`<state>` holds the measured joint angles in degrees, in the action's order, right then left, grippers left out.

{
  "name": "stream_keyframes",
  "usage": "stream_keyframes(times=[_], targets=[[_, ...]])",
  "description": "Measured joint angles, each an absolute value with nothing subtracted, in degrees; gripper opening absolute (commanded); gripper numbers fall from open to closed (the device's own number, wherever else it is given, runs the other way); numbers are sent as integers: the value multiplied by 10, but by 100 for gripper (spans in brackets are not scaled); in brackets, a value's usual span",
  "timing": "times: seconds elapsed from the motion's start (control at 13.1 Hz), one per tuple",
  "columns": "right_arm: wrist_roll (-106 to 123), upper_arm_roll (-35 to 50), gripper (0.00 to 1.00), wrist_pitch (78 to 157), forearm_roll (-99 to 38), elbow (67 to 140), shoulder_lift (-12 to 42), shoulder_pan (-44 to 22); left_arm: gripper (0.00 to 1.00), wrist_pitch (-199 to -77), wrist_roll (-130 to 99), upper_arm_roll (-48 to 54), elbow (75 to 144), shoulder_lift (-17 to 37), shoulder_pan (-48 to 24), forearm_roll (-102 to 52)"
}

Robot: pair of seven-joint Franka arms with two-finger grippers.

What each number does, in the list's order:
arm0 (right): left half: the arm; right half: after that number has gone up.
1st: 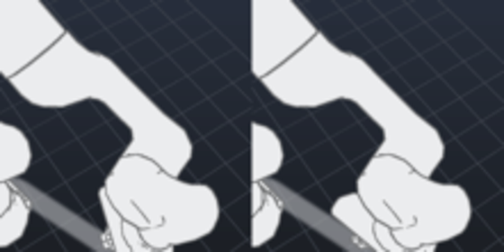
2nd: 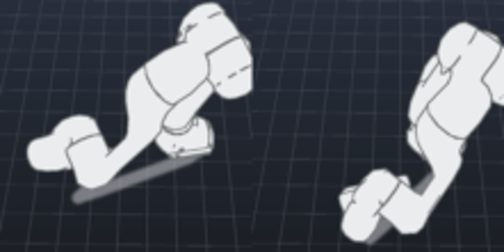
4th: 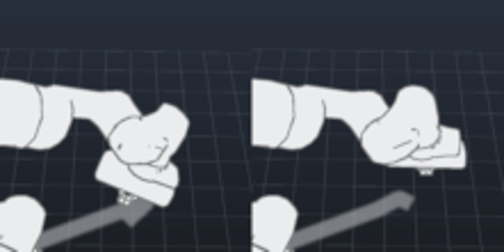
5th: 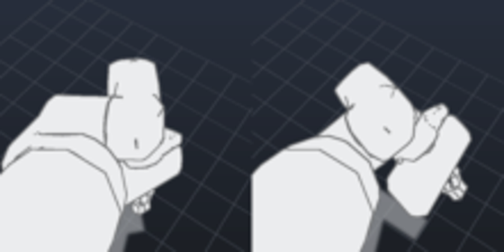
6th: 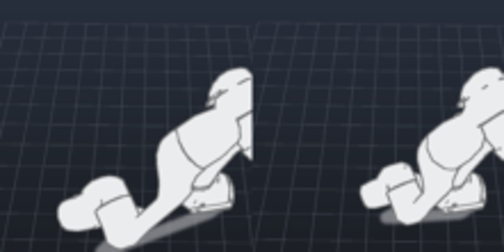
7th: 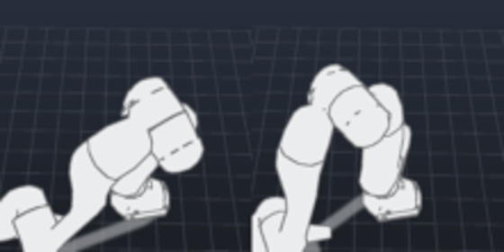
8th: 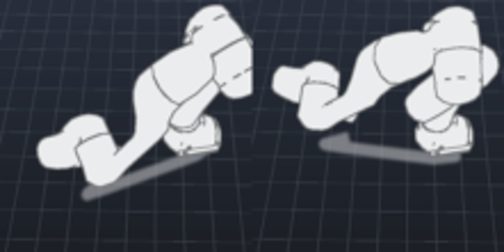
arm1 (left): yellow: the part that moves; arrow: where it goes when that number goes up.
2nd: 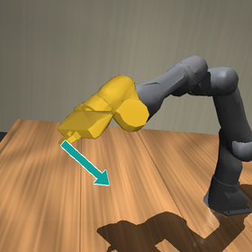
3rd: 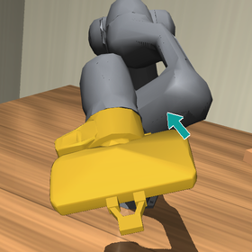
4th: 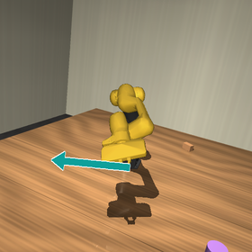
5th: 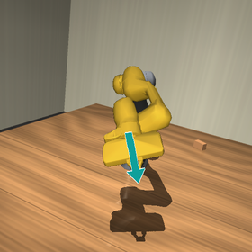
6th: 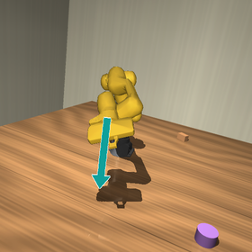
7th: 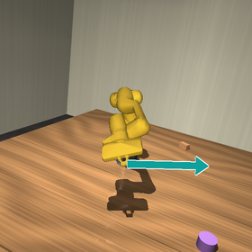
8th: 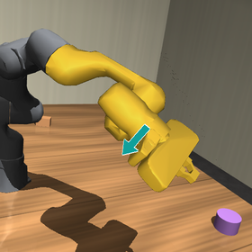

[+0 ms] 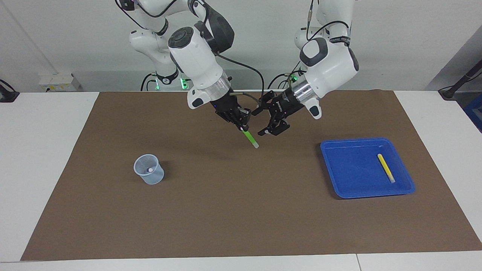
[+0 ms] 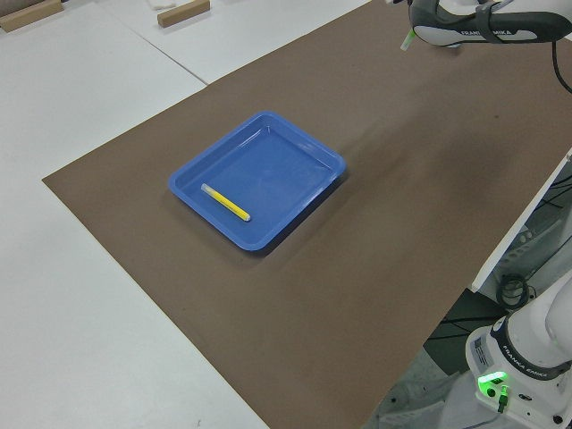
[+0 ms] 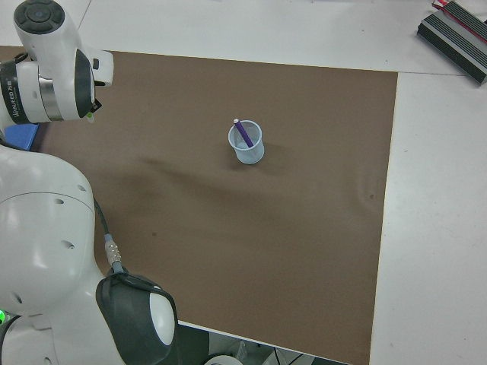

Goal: Right arm passes pens to left for tray arrangement
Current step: 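Lift the green pen toward the left gripper while the left gripper approaches, then close the left gripper on the green pen held by the right gripper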

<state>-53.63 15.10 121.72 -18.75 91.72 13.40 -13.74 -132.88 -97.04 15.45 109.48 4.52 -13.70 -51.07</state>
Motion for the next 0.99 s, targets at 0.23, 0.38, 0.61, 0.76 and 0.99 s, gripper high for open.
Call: stream_keyframes(times=[0.23, 0.38, 0.61, 0.76, 0.99], targets=[[-548, 150, 0, 1217, -188, 915, 134, -139, 85, -1340, -920, 149, 1110, 45, -136, -511], [-551, 151, 0, 1217, -188, 915, 134, -141, 84, -1340, -907, 146, 1114, 45, -125, -511], [-551, 151, 0, 1217, -188, 915, 134, -142, 83, -1352, -902, 147, 1121, 45, -124, -511], [-551, 151, 0, 1217, -188, 915, 134, -142, 82, -1358, -902, 148, 1126, 46, -125, -511], [-551, 151, 0, 1217, -188, 915, 134, -142, 81, -1381, -900, 150, 1131, 49, -135, -511]])
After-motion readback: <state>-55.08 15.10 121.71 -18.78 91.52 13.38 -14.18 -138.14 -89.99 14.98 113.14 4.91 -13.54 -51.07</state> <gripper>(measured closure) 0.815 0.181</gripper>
